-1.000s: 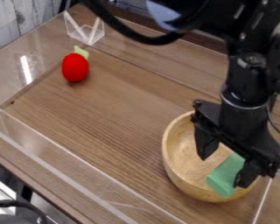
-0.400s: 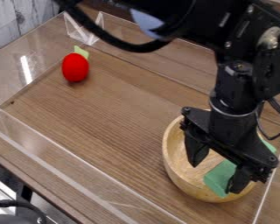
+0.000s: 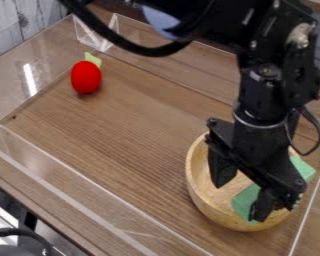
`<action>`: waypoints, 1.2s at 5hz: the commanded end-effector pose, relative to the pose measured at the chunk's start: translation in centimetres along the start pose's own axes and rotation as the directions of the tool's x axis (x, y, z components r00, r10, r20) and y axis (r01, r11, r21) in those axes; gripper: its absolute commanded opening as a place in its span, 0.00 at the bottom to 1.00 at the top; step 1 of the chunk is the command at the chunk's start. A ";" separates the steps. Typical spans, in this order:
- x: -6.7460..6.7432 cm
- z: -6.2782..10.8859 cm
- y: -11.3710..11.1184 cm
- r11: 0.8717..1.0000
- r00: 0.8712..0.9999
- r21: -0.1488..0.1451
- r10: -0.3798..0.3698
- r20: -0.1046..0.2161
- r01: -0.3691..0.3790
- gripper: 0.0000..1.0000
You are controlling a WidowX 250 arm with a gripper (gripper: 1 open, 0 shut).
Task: Put the green block in the brown bowl
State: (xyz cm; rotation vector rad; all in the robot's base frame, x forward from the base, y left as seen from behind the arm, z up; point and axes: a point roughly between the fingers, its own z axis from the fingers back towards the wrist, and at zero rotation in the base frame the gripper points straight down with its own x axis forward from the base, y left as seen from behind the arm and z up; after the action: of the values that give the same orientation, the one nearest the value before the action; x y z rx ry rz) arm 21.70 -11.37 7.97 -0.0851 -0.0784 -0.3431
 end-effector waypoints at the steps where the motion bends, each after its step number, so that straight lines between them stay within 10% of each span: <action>1: 1.5 1.3 -0.6 0.999 0.998 0.004 0.037 0.052 -0.038 1.00; 6: 1.5 3.1 0.7 0.999 0.999 -0.029 -0.031 0.022 0.032 1.00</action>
State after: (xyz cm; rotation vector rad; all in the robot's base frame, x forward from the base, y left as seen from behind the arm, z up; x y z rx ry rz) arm 22.39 -10.67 9.58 -0.1056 -0.0347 -0.3680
